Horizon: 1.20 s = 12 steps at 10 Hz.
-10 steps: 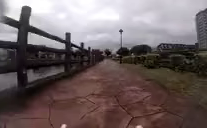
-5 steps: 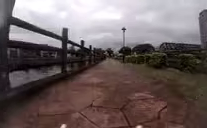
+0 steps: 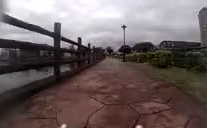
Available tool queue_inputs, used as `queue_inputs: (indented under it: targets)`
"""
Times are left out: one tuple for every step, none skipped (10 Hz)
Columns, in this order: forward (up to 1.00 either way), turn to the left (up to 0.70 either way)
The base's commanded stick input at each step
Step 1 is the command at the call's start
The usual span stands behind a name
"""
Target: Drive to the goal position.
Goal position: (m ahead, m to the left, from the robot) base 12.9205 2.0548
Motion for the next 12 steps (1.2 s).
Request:
queue_inputs:
  targets:
    - [0.85, -0.22]
    - [0.85, -0.19]
    - [0.85, -0.14]
    - [0.85, -0.04]
    - [0.85, 0.01]
    - [0.85, 0.01]
    - [0.85, 0.01]
    - [0.85, 0.01]
    - [0.85, 0.01]
    - [0.85, 0.01]
    - [0.85, 0.01]
    - [0.85, 0.01]
